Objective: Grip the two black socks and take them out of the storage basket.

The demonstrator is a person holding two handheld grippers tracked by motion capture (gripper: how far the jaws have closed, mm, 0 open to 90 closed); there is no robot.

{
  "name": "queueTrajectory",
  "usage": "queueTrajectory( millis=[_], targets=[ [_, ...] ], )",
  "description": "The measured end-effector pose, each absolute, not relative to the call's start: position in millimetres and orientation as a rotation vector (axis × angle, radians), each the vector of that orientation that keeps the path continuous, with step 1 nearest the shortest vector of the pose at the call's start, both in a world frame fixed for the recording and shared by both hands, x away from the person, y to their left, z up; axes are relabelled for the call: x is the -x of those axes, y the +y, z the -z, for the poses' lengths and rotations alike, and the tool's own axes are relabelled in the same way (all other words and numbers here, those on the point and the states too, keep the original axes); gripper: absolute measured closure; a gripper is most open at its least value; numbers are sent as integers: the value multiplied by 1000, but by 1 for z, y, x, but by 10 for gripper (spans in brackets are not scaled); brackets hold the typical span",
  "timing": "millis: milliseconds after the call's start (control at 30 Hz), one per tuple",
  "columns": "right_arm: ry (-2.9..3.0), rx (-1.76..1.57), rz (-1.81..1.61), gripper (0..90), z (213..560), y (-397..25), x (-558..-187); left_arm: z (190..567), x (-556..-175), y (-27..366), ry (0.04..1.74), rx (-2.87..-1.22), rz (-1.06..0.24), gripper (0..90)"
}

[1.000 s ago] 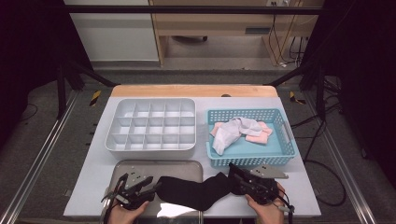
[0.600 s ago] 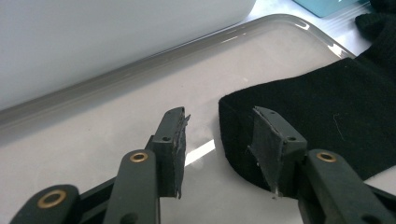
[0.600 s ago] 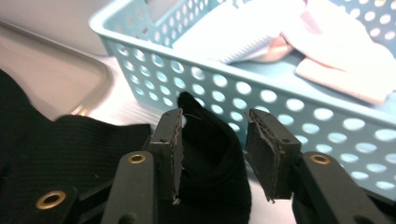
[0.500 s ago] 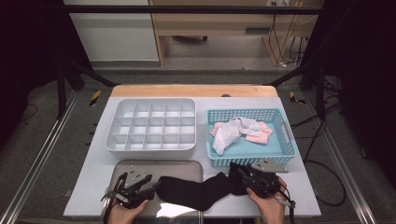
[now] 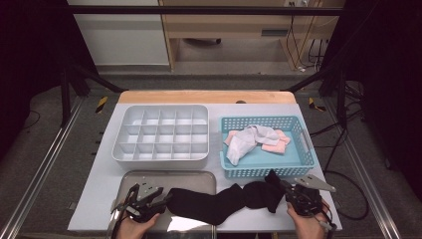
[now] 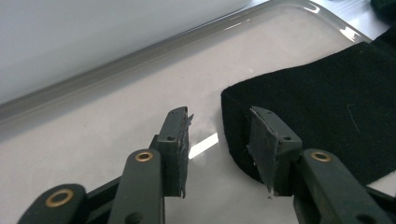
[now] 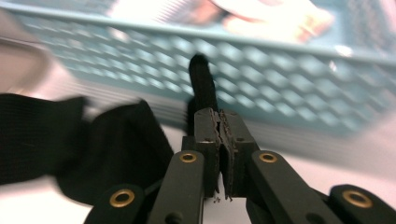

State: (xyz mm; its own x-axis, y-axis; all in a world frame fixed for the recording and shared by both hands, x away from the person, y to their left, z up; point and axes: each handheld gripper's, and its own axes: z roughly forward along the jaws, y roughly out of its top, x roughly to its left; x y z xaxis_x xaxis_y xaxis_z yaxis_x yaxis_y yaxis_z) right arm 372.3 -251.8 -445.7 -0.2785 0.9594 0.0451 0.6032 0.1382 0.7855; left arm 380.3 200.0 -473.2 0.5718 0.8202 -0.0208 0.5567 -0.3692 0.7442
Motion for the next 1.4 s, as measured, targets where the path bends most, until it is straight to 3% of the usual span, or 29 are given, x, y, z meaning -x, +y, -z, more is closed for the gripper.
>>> queueTrajectory(
  millis=[267,467,767,967,1200,1300,1400],
  targets=[
    [1876,-1649,-772,814,462,-270,-381,473,-380,200,1093,-2082,-465,570],
    [1856,-1532,-932,739,454,-263,-378,473,-380,201,1096,-2072,-461,568],
    [1943,-1428,-1132,707,437,-241,-368,468,-377,205,1087,-2041,-469,563],
    [2113,-1419,-1063,701,455,-219,-376,469,-377,206,1088,-2047,-467,562],
    [2203,-1398,-919,625,476,-202,-385,470,-378,204,1093,-2057,-465,566],
    [2209,-1374,-895,649,477,-199,-385,470,-378,205,1094,-2049,-468,566],
    [2215,-1361,-892,832,477,-196,-383,468,-377,207,1098,-2034,-470,566]
  ],
)
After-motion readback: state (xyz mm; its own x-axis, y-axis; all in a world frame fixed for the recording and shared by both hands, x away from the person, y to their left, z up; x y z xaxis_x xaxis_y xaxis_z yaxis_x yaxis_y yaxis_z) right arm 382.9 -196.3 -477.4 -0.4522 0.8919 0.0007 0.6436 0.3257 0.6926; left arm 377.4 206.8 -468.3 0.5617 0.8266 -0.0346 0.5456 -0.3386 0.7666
